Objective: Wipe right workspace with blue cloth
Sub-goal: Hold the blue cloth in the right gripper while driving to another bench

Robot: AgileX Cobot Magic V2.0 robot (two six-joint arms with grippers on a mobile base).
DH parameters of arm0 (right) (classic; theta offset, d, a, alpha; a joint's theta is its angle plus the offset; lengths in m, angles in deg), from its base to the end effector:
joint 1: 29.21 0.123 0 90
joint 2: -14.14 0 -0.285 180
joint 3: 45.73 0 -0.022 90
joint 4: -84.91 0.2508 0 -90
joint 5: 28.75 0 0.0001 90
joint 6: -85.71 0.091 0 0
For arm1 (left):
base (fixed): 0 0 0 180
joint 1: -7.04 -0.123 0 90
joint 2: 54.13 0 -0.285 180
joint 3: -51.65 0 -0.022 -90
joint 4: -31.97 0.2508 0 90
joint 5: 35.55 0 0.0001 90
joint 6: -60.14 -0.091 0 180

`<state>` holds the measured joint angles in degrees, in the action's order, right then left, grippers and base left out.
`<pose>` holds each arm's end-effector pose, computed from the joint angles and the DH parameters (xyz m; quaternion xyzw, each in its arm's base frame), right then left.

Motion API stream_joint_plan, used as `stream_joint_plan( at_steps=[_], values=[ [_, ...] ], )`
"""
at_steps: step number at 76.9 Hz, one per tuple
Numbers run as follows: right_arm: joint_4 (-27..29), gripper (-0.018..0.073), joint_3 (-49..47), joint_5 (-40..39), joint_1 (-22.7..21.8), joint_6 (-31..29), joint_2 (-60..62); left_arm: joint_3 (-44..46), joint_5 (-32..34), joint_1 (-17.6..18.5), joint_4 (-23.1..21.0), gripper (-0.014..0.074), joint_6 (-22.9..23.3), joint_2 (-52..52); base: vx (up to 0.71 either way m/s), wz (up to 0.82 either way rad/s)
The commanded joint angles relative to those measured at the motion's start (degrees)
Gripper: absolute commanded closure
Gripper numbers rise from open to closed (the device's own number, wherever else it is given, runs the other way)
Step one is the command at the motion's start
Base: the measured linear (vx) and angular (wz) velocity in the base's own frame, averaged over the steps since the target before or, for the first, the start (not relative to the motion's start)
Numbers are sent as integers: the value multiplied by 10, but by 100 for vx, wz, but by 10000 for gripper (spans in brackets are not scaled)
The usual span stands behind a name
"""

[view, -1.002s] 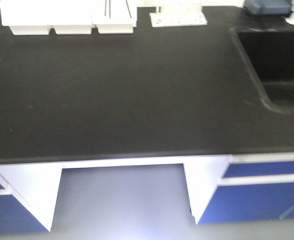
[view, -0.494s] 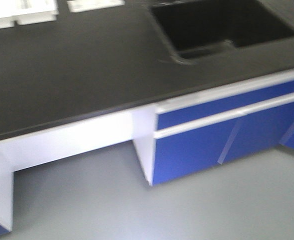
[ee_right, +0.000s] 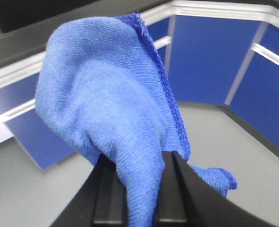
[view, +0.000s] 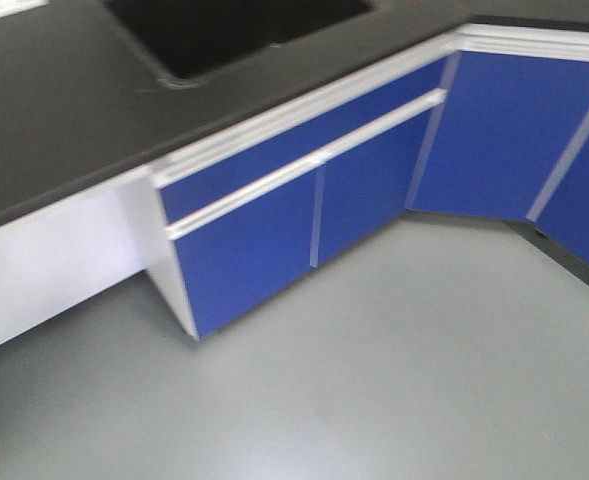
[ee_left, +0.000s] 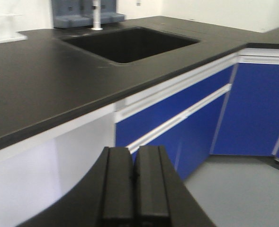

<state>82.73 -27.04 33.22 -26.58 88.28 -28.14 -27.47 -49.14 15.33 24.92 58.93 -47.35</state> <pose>0.0741 0.0003 0.4062 -0.0003 0.8784 0.0027 0.4779 0.0543 -0.0106 0.1816 0.0269 0.7621 -0.0894 0.6407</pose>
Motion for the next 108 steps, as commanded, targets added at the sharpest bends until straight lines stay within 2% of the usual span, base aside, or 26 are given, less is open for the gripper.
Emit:
stream_joint_plan(
  at_steps=[1,90,108],
  values=[
    [-4,564,-15,-40,-2,-6,-4,14,47,3,-3,603,0,0,-20,-59],
    [-4,564,-15,-39,-2,-6,-2,14,47,3,-3,603,0,0,-16,-77],
    [-4,564,-15,-39,-2,-6,28,14,47,3,-3,603,0,0,0,-61]
  ],
)
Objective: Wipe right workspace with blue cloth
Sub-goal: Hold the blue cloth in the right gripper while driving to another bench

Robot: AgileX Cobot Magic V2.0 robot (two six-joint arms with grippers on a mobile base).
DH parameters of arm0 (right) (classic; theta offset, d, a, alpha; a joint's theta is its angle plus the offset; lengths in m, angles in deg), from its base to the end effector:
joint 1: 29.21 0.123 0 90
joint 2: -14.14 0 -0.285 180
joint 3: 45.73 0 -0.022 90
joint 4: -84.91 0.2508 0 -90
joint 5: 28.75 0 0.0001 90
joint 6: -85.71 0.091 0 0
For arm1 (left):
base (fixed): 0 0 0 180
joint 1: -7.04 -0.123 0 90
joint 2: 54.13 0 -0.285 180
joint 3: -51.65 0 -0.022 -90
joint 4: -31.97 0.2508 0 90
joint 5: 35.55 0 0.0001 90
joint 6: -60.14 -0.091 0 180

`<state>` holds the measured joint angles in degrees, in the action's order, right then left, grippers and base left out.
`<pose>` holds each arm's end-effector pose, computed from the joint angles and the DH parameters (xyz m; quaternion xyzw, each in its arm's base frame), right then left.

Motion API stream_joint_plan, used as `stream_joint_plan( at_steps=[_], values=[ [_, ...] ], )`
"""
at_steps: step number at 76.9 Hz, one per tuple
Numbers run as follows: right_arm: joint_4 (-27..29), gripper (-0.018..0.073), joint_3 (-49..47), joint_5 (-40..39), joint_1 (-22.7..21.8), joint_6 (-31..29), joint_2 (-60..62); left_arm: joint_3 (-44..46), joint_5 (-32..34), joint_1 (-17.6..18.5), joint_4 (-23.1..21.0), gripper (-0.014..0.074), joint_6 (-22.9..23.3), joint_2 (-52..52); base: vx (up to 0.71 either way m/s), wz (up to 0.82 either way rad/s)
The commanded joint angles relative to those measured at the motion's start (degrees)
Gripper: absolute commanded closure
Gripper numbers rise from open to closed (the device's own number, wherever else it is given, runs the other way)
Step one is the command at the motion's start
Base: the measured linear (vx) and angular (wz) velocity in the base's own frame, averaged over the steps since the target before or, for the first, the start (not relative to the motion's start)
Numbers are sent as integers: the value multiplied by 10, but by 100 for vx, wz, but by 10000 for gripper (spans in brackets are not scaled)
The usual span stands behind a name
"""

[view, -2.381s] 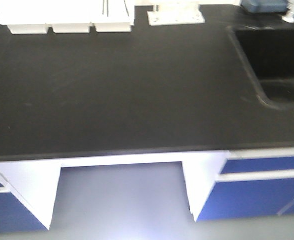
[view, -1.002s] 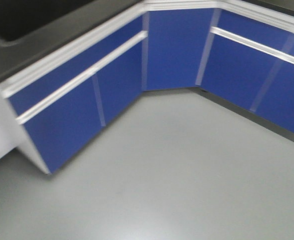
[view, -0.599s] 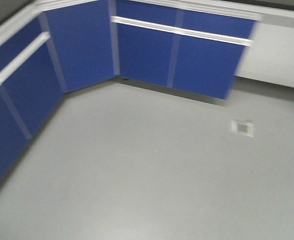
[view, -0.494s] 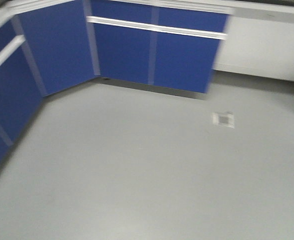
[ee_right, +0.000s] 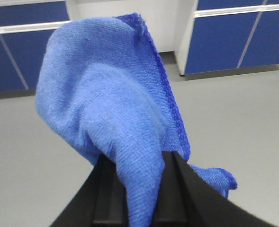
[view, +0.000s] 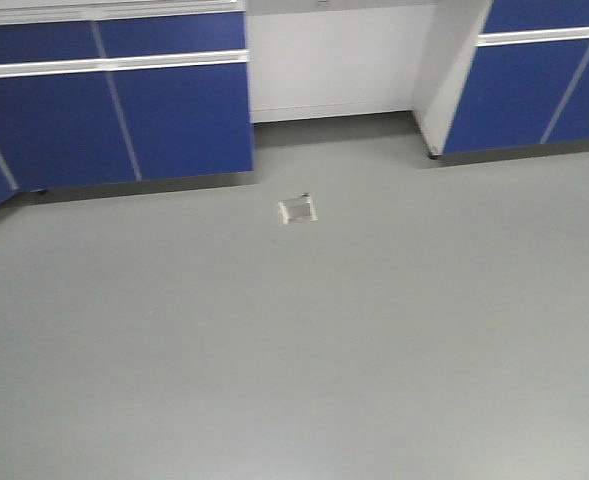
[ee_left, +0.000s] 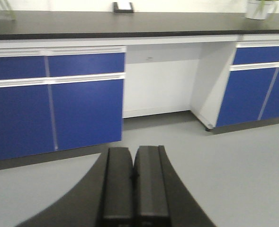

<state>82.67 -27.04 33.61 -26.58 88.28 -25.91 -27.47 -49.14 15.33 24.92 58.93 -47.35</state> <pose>0.0627 -0.0003 0.4083 0.0002 0.8706 0.0028 0.4920 0.0543 -0.0106 0.1816 0.0269 0.7621 -0.0894 0.6407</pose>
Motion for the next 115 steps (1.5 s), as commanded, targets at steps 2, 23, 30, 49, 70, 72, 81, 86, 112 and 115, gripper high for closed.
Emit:
stream_joint_plan(
  at_steps=[2,23,30,49,70,72,81,86,112,115],
  values=[
    [-4,564,-15,-43,-2,-6,12,14,47,3,-3,603,0,0,6,-49],
    [-4,564,-15,-43,-2,-6,64,14,47,3,-3,603,0,0,12,-47],
    [-4,564,-15,-43,-2,-6,75,14,47,3,-3,603,0,0,15,-48],
    [-1,564,-15,-43,0,-6,85,14,47,3,-3,603,0,0,15,-45],
    [-1,564,-15,-43,0,-6,85,14,47,3,-3,603,0,0,15,-33],
    [-1,564,-15,-43,0,-6,85,14,47,3,-3,603,0,0,15,-24],
    [-1,564,-15,-43,0,-6,85,14,47,3,-3,603,0,0,15,-19],
    [-1,564,-15,-43,0,-6,85,14,47,3,-3,603,0,0,16,-8],
    [-1,564,-15,-43,0,-6,85,14,47,3,-3,603,0,0,17,15],
    [-1,564,-15,-43,0,-6,85,14,47,3,-3,603,0,0,20,31]
  ],
)
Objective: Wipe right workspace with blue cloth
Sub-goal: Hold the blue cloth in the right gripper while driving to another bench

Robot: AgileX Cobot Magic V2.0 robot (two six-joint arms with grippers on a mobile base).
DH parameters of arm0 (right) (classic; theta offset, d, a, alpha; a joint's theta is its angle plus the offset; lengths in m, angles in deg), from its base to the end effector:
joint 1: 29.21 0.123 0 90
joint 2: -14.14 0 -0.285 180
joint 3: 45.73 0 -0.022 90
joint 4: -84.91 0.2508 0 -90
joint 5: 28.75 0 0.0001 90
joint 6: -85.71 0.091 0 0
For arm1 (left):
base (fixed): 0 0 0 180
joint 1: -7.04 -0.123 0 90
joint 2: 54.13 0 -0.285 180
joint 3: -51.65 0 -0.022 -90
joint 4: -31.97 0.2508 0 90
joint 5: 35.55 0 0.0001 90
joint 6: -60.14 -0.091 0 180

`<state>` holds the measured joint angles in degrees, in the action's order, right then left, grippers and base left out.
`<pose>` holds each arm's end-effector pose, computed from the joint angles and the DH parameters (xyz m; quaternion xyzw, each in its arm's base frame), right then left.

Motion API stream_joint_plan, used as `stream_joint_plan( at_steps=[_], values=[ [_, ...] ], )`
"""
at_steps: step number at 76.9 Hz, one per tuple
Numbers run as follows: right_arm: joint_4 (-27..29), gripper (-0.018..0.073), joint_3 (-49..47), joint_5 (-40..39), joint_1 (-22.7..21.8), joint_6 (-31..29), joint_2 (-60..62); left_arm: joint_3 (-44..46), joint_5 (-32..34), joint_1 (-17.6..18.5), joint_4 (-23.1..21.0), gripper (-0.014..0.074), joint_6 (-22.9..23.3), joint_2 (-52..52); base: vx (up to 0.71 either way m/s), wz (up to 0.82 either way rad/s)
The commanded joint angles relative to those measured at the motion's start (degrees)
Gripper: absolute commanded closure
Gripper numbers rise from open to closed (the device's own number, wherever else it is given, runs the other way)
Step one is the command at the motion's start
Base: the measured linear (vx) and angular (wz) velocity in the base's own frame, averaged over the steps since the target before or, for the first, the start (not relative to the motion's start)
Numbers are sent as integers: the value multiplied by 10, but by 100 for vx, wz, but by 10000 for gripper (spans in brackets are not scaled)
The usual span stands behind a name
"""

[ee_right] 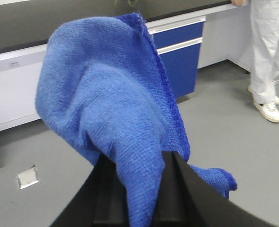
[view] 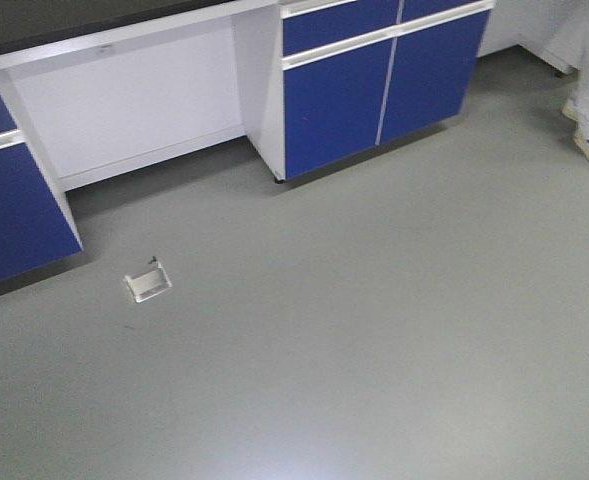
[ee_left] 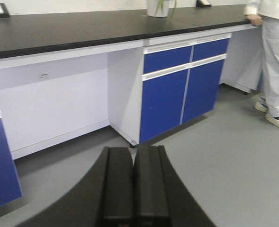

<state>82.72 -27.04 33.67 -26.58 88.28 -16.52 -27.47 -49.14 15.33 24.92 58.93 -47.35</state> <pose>0.0154 -0.0024 0.4146 0.0017 0.8278 0.0065 0.5610 0.0543 -0.0106 0.1816 0.0269 0.7621 -0.0894 0.6407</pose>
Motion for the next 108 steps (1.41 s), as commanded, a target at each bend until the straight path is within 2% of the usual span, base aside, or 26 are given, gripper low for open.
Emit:
stream_joint_plan(
  at_steps=[1,50,108],
  values=[
    [-1,564,-15,-44,0,-6,-9,14,47,3,-3,603,0,0,20,33],
    [-2,564,-15,-44,0,-6,-9,14,47,3,-3,603,0,0,25,22],
    [-1,564,-15,-44,0,-6,-9,14,47,3,-3,603,0,0,36,-14]
  ],
)
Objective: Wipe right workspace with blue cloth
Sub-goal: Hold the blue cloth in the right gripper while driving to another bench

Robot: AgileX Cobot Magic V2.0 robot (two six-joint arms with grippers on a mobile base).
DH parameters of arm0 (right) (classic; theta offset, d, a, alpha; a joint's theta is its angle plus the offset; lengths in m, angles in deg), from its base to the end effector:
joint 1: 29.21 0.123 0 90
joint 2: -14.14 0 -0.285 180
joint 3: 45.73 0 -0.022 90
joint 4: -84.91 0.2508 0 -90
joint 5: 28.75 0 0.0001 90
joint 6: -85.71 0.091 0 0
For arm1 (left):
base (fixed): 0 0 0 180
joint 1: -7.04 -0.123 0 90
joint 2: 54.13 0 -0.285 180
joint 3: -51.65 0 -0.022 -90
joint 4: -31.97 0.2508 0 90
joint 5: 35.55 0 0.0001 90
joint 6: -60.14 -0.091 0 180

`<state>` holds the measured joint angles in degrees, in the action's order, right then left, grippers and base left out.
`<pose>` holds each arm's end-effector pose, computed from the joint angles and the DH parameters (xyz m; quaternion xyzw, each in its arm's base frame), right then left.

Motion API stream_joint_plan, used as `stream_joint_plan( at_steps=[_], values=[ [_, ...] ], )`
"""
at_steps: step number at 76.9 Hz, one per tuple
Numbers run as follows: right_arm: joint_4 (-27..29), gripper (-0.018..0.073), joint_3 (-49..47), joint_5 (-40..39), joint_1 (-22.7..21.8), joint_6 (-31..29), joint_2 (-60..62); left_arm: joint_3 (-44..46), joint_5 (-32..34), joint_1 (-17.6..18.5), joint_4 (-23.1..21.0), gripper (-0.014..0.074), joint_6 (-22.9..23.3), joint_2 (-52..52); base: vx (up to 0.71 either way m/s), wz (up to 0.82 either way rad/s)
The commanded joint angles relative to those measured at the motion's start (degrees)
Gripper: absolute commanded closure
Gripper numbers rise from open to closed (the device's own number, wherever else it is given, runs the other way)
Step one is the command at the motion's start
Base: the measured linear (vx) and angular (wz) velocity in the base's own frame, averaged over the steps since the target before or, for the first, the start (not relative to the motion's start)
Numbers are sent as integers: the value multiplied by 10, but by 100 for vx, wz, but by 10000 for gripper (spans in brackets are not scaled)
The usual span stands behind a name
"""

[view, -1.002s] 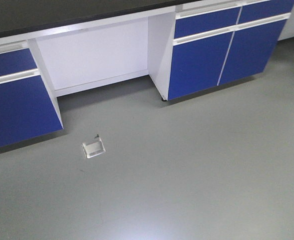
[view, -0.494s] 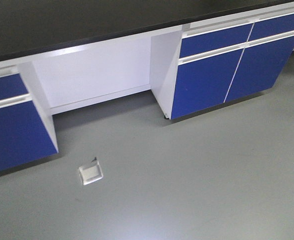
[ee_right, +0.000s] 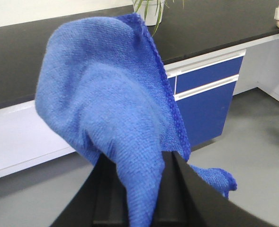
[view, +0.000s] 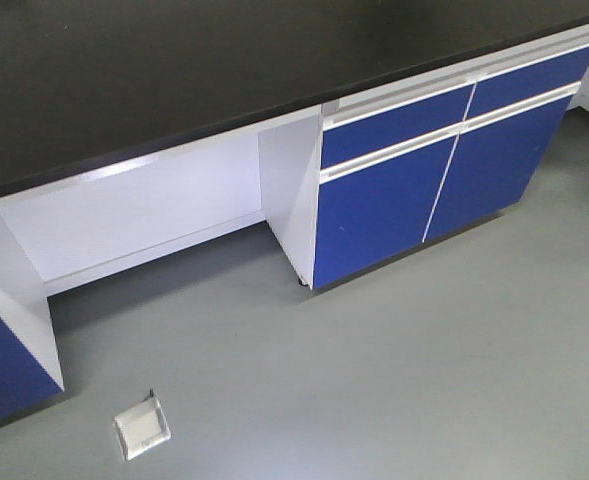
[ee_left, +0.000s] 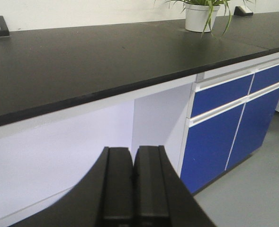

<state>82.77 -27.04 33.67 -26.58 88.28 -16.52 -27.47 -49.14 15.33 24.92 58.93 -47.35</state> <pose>0.0154 -0.0023 0.4146 0.0017 0.8278 0.0069 0.5610 0.0543 -0.0106 0.1816 0.0269 0.7621 -0.0894 0.6407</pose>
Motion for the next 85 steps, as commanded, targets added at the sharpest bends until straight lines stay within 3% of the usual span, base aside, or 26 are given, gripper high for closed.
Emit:
stream_joint_plan(
  at_steps=[1,85],
  values=[
    [-2,564,-15,-44,0,-6,-9,14,47,3,-3,603,0,0,37,1],
    [-3,564,-15,-44,0,-6,-9,14,47,3,-3,603,0,0,30,35]
  ],
)
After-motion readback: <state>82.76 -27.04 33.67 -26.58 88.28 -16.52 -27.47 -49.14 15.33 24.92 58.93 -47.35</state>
